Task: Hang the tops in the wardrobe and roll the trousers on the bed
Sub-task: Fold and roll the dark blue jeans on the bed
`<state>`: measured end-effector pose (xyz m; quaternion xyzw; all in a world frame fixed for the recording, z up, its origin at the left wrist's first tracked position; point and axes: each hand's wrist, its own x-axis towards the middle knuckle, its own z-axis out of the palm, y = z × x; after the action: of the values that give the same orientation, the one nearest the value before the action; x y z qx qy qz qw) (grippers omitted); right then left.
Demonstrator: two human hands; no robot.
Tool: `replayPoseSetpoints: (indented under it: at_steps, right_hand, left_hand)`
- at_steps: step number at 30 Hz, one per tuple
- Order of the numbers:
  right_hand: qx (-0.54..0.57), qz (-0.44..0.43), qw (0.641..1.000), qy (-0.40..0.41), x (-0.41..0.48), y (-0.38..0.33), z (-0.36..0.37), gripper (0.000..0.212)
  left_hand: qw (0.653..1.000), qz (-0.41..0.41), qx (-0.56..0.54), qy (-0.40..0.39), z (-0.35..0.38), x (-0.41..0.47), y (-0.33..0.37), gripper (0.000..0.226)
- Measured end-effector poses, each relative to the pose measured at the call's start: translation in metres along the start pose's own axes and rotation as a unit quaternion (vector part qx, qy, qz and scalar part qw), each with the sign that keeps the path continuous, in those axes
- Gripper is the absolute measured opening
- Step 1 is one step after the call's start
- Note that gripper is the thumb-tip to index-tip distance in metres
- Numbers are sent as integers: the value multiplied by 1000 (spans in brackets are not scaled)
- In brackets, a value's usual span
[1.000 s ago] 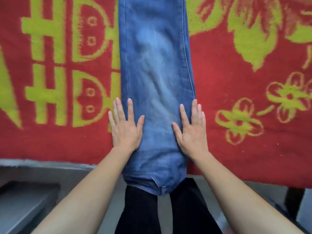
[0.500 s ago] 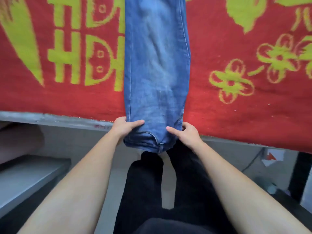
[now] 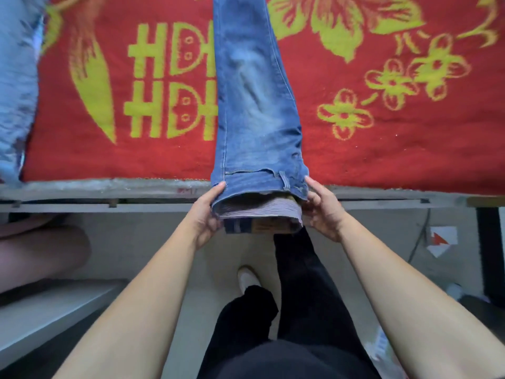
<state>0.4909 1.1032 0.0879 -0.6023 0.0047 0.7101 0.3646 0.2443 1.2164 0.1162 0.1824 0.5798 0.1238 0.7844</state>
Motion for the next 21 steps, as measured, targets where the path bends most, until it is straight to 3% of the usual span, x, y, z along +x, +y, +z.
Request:
replayPoseSetpoints:
  at_steps: [4, 7, 9, 11, 13, 17, 19, 21]
  right_hand:
    - [31, 6, 999, 8, -27, 16, 21, 24]
    - [15, -4, 995, 98, -32, 22, 27, 10]
    - [-12, -27, 986, 163, -32, 23, 27, 16]
    - [-50, -54, 981, 178, -30, 21, 25, 23]
    - [-66, -84, 983, 148, -26, 16, 21, 43]
    - [-26, -99, 994, 34, -21, 5, 11, 68]
    - [-60, -78, 994, 40, -18, 1, 6, 80]
    - [-116, -71, 987, 86, -14, -4, 4, 77]
  left_hand:
    - [997, 53, 33, 44, 17, -23, -15, 25]
    - [996, 33, 51, 63, 21, -29, -20, 37]
    - [997, 12, 47, 58, 18, -31, -25, 38]
    - [997, 2, 50, 55, 20, -31, -27, 34]
    - [997, 3, 46, 55, 22, -26, -27, 33]
    - [998, -8, 24, 62, 26, -13, -15, 8]
    - [997, -18, 26, 72, 27, -7, -7, 10]
    - [997, -22, 34, 71, 29, -2, -1, 9]
